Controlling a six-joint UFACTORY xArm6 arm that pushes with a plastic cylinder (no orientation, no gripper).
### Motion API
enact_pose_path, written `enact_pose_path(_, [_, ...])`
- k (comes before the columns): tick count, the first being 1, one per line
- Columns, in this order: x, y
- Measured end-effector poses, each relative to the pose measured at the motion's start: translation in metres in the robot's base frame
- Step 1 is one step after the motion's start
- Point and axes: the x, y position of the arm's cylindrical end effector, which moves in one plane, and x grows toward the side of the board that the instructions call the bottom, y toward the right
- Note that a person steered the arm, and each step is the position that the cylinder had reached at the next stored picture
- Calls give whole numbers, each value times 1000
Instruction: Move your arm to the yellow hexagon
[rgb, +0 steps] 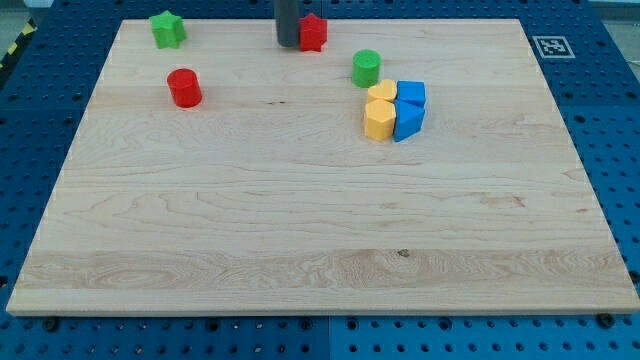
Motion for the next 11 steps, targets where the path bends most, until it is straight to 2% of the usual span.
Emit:
enact_pose_path(1, [4, -8])
enact_pose_path(2, [43, -18])
enact_pose_path(3, [55, 3])
enact_pose_path(6, [59, 18])
enact_pose_path(7, [75, 24])
enact_pose_path(8, [110, 40])
enact_pose_path(10, [166, 140])
enact_pose_path(11, [194, 161])
